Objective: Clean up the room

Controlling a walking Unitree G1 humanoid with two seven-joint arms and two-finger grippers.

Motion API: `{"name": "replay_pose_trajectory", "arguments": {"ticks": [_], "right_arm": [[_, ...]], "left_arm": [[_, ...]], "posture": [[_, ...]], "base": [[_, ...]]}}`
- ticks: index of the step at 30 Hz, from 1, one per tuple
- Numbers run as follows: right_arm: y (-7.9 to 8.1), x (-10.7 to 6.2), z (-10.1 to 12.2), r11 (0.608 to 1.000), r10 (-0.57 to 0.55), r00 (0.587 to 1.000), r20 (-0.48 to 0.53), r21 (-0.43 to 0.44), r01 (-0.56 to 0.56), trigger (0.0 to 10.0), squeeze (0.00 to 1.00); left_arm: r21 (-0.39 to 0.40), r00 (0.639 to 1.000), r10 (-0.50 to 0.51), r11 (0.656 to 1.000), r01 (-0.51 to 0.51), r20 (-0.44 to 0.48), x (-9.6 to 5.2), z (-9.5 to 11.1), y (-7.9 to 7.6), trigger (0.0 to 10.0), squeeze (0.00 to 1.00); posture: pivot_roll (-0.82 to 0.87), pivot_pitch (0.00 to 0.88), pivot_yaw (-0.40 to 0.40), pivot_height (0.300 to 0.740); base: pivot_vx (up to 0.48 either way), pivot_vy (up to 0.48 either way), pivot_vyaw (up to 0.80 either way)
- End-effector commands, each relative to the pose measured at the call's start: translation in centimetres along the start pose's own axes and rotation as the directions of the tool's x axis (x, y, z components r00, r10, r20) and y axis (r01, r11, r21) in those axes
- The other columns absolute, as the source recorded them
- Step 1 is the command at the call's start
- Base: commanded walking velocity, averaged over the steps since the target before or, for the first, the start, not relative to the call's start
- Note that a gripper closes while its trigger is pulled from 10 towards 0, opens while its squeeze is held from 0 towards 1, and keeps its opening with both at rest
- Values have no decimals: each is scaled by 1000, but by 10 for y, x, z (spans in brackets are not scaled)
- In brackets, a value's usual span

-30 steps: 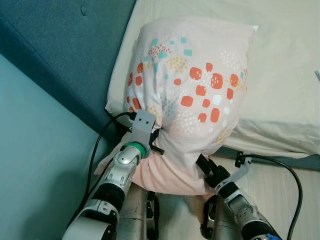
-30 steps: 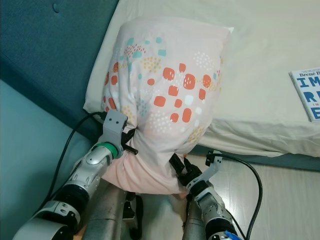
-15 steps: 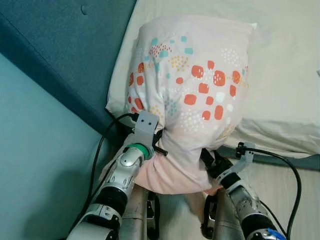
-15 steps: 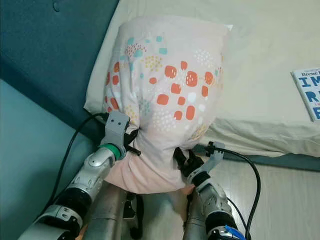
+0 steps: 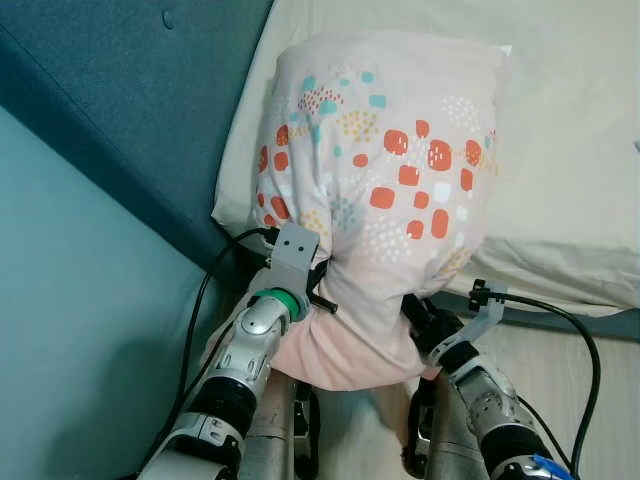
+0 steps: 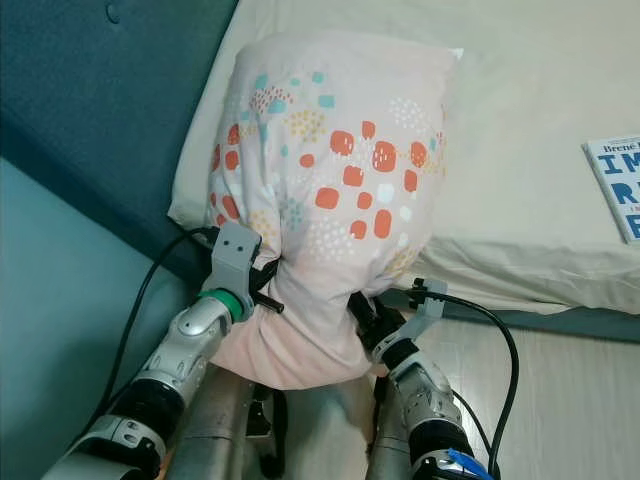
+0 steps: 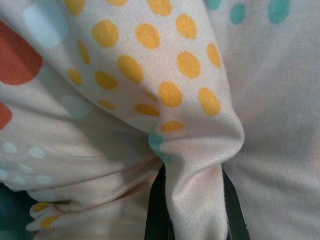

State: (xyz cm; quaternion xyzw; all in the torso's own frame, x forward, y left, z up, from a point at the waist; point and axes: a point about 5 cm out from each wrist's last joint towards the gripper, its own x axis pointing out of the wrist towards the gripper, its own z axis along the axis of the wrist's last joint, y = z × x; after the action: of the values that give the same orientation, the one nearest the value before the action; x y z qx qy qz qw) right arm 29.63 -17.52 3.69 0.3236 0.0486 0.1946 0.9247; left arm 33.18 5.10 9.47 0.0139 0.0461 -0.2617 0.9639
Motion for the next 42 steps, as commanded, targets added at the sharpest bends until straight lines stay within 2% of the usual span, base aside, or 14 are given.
{"name": "replay_pose_trajectory", "arguments": {"ticks": [1, 9, 15, 20, 22, 29, 30, 31, 32, 33, 34, 36, 37, 42], "right_arm": [[18, 15, -3, 996, 83, 997, -12, -13, -83, 0, 0], [22, 20, 0, 996, 88, 996, 4, -30, -88, 0, 0], [40, 32, 23, 978, 130, 987, 97, -174, -112, 0, 0], [50, 34, 35, 963, 157, 978, 137, -243, -120, 0, 0], [64, 33, 49, 932, 188, 965, 184, -342, -116, 0, 0], [85, 26, 67, 902, 205, 935, 290, -426, -66, 0, 0], [90, 24, 72, 896, 202, 926, 320, -443, -43, 2431, 0], [90, 24, 72, 896, 202, 926, 320, -443, -43, 2431, 0], [96, 23, 77, 889, 196, 917, 348, -457, -17, 4941, 0], [96, 23, 77, 889, 196, 917, 348, -457, -17, 4941, 0], [105, 23, 83, 874, 200, 904, 379, -487, 11, 10000, 0], [112, 23, 90, 860, 201, 892, 405, -508, 37, 10000, 0], [119, 24, 99, 845, 194, 878, 438, -530, 78, 10000, 0], [119, 26, 107, 815, 145, 878, 457, -558, 156, 10000, 0]], "left_arm": [[-13, 996, -77, 997, 77, -50, -1, -12, -17, 10000, 0], [-14, 996, -79, 997, 79, -51, -1, -12, -18, 10000, 0], [-61, 999, 4, 998, -6, -40, -9, -13, 5, 10000, 0], [-65, 1000, 26, 998, -27, -16, -13, -8, 13, 10000, 0], [-68, 999, 44, 997, -42, 23, -15, 0, 20, 10000, 0], [-72, 994, 24, 997, -16, 103, -15, 17, 17, 10000, 0], [-69, 991, 9, 998, 0, 131, -16, 24, 15, 10000, 0], [-69, 991, 9, 998, 0, 131, -16, 24, 15, 10000, 0], [-73, 987, -6, 997, 18, 160, -16, 31, 12, 10000, 0], [-73, 987, -6, 997, 18, 160, -16, 31, 12, 10000, 0], [-80, 978, -32, 996, 49, 208, -15, 44, 7, 10000, 0], [-84, 966, -55, 993, 79, 252, -14, 57, 2, 10000, 0], [-84, 950, -77, 991, 107, 302, -12, 75, -3, 10000, 0], [-80, 943, -62, 992, 93, 326, -9, 86, -4, 10000, 0]], "posture": [[181, 268, 208, 631], [180, 263, 205, 631], [113, 216, 182, 631], [80, 193, 163, 631], [45, 168, 131, 631], [21, 145, 110, 631], [15, 138, 110, 631], [15, 138, 110, 631], [6, 132, 112, 631], [6, 132, 112, 631], [1, 128, 113, 631], [0, 129, 113, 631], [0, 131, 113, 631], [1, 133, 114, 631]], "base": [[0, 0, 0], [0, 0, 0], [0, 0, 0], [0, 0, 0], [0, 0, 0], [0, 0, 0], [0, 0, 0], [0, 0, 0], [0, 0, 0], [0, 0, 0], [0, 0, 0], [0, 0, 0], [0, 0, 0], [0, 0, 0]]}}
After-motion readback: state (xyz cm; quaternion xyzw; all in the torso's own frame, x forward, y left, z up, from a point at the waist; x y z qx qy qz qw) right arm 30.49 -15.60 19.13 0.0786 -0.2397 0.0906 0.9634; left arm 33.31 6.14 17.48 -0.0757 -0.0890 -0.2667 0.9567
